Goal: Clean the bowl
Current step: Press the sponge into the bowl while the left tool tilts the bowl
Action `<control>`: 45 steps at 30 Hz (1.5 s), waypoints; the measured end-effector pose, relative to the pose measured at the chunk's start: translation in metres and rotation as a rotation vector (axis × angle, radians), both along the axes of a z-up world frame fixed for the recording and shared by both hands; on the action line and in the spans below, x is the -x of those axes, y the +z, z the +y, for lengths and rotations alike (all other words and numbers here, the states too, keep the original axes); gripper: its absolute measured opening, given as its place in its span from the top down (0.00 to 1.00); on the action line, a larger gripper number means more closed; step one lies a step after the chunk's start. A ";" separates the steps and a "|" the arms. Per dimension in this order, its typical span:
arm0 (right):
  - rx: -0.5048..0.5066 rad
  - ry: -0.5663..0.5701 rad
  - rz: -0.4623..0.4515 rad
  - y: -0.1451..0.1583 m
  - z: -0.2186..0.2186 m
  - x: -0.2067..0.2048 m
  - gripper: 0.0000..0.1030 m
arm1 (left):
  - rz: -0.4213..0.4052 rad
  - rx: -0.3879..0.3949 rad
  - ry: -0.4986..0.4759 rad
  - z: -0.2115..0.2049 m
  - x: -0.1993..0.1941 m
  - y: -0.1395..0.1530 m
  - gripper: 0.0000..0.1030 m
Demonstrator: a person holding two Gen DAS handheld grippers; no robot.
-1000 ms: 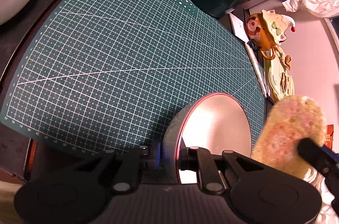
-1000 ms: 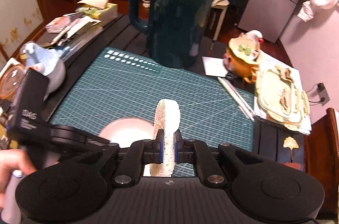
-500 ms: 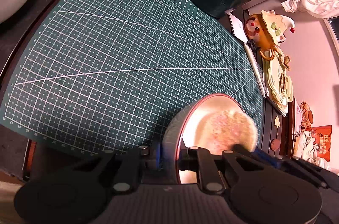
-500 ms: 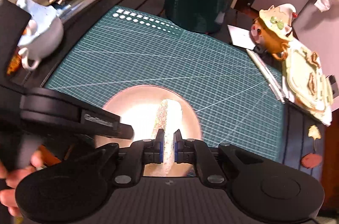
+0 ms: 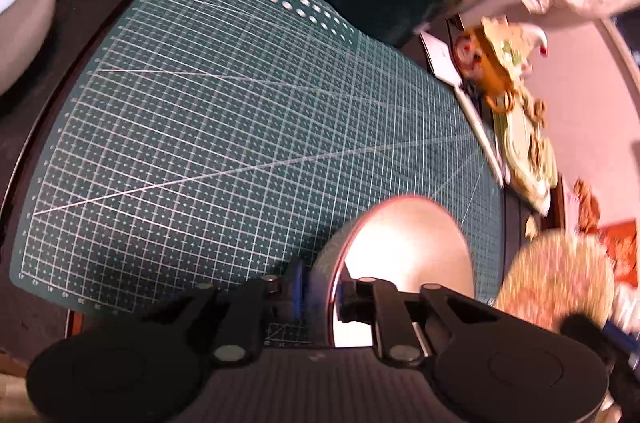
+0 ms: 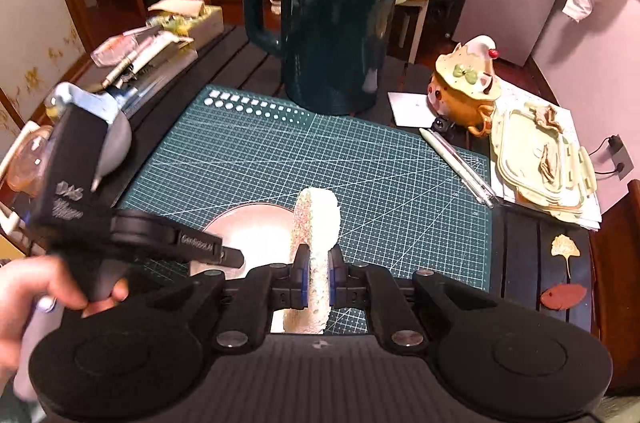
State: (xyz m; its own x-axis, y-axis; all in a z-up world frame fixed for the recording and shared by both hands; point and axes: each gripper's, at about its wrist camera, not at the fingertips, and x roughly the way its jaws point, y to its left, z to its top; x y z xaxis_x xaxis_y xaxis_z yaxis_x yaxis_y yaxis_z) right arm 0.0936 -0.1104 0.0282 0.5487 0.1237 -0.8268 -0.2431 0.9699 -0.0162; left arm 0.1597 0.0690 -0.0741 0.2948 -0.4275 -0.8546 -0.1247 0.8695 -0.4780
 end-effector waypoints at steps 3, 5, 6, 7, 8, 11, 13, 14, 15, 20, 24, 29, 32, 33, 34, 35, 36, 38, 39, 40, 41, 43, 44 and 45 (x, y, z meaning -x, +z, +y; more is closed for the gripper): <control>-0.017 -0.004 -0.003 0.003 -0.002 0.005 0.92 | -0.007 -0.008 0.025 0.006 0.004 0.005 0.66; -0.026 -0.007 -0.003 0.004 -0.003 0.007 0.92 | 0.009 0.017 0.035 0.008 0.008 0.006 0.65; -0.032 -0.005 -0.006 0.005 -0.003 0.009 0.92 | 0.027 0.041 0.042 0.009 0.013 0.007 0.65; -0.035 -0.004 -0.007 0.006 -0.003 0.010 0.92 | 0.040 0.059 0.047 0.009 0.016 0.006 0.65; -0.037 -0.003 -0.008 0.006 -0.003 0.011 0.92 | 0.055 0.074 0.050 0.007 0.021 0.006 0.65; -0.059 -0.005 -0.014 0.010 -0.006 0.012 0.92 | 0.092 0.078 0.039 -0.005 0.030 0.001 0.65; -0.071 -0.008 -0.014 0.011 -0.008 0.012 0.92 | 0.112 0.072 0.033 -0.013 0.032 -0.004 0.67; -0.080 -0.010 -0.013 0.011 -0.009 0.012 0.92 | 0.117 0.069 0.035 -0.015 0.031 -0.006 0.70; -0.089 -0.013 -0.011 0.012 -0.010 0.012 0.92 | 0.121 0.062 0.042 -0.016 0.031 -0.009 0.73; -0.082 -0.007 0.004 0.005 -0.010 0.011 0.92 | 0.125 0.073 0.086 -0.003 0.025 -0.017 0.85; -0.065 0.015 0.016 -0.003 -0.003 0.008 0.92 | 0.089 0.059 0.087 0.001 0.018 -0.015 0.87; -0.037 0.048 0.028 -0.017 0.014 -0.008 0.92 | 0.054 0.069 0.081 0.004 0.011 -0.016 0.86; -0.029 0.044 0.035 -0.027 0.022 -0.023 0.92 | 0.058 0.087 0.086 0.007 0.009 -0.017 0.86; -0.049 0.034 0.058 -0.034 0.023 -0.031 0.92 | 0.060 0.090 0.088 0.008 0.009 -0.018 0.86; -0.071 0.027 0.081 -0.039 0.024 -0.038 0.92 | 0.060 0.092 0.088 0.009 0.010 -0.018 0.86; -0.083 0.026 0.096 -0.043 0.024 -0.041 0.92 | 0.060 0.094 0.089 0.009 0.010 -0.019 0.86; -0.095 0.026 0.111 -0.047 0.024 -0.044 0.92 | 0.061 0.096 0.090 0.010 0.010 -0.019 0.85; -0.109 0.023 0.154 -0.060 0.027 -0.051 0.92 | 0.062 0.100 0.092 0.012 0.011 -0.020 0.85; -0.112 0.024 0.165 -0.064 0.027 -0.052 0.92 | 0.061 0.100 0.092 0.012 0.012 -0.020 0.85; -0.099 0.020 0.165 -0.069 0.028 -0.052 0.92 | 0.061 0.101 0.092 0.012 0.012 -0.019 0.85; -0.067 0.023 0.158 -0.072 0.030 -0.052 0.92 | 0.060 0.101 0.092 0.011 0.012 -0.019 0.85; 0.042 0.034 0.149 -0.079 0.035 -0.052 0.92 | 0.058 0.099 0.089 0.010 0.011 -0.019 0.85; 0.079 0.037 0.141 -0.079 0.037 -0.051 0.92 | 0.058 0.099 0.089 0.010 0.010 -0.019 0.85; 0.110 0.040 0.131 -0.079 0.039 -0.049 0.92 | 0.058 0.099 0.089 0.010 0.011 -0.020 0.85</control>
